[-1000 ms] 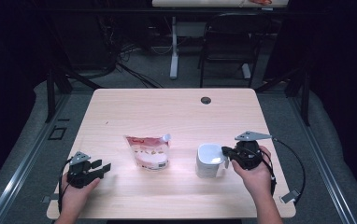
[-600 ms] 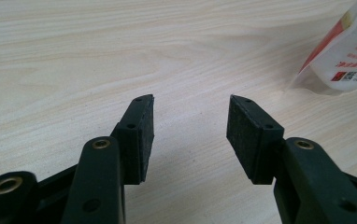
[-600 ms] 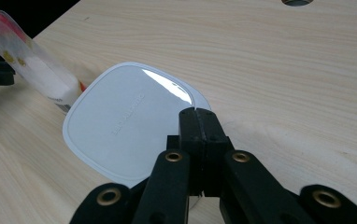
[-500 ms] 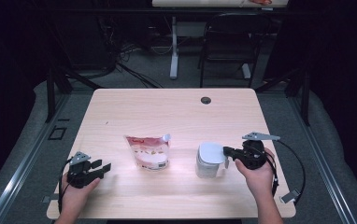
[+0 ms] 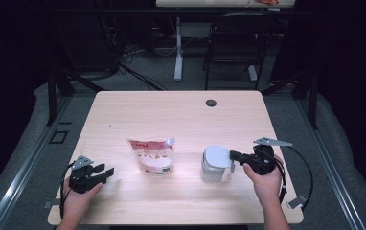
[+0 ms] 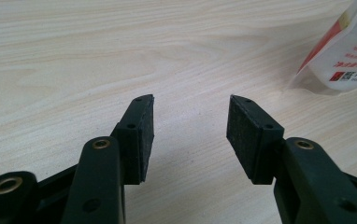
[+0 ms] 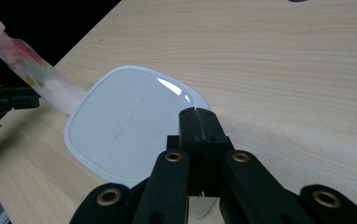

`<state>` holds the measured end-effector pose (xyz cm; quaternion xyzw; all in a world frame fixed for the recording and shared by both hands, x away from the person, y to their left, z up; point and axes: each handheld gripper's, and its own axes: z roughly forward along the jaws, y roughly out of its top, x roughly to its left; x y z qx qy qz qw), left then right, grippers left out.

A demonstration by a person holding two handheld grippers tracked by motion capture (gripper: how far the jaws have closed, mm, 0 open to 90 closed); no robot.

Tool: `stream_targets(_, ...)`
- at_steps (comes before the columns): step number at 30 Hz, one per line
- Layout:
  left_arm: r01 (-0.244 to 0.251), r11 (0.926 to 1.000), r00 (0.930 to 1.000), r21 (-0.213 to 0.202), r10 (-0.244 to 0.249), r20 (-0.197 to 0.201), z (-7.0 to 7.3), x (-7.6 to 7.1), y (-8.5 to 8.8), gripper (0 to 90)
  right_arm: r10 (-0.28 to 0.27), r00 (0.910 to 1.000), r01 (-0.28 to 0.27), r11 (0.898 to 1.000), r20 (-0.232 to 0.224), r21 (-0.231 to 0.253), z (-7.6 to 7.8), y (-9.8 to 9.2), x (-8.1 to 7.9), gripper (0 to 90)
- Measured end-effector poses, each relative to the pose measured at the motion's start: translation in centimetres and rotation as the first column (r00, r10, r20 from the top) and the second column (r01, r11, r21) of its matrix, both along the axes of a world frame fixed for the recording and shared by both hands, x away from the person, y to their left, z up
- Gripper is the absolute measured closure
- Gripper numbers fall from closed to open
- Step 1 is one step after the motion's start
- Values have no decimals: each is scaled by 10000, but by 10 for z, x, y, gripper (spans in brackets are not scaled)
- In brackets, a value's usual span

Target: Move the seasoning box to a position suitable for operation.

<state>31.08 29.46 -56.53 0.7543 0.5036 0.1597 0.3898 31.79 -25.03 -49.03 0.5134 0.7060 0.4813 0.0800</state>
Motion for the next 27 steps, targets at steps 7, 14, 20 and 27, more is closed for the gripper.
stream_targets(7,13,10000,10000,3,-13,-29,0,0,0,514,-10,10000,10,9999,-1,100,-1,-1,0,900)
stream_targets(14,20,10000,10000,-8,-20,-40,-1,0,0,514,-42,10000,42,9997,-34,248,-3,-3,0,900)
stream_targets(20,15,10000,10000,-13,-15,-27,0,0,0,514,-53,10000,54,9996,-41,275,-3,-4,-1,900)
stream_targets(27,-5,10000,10000,-22,5,-5,0,0,0,514,-78,10000,79,9994,-33,324,-4,-4,-1,900)
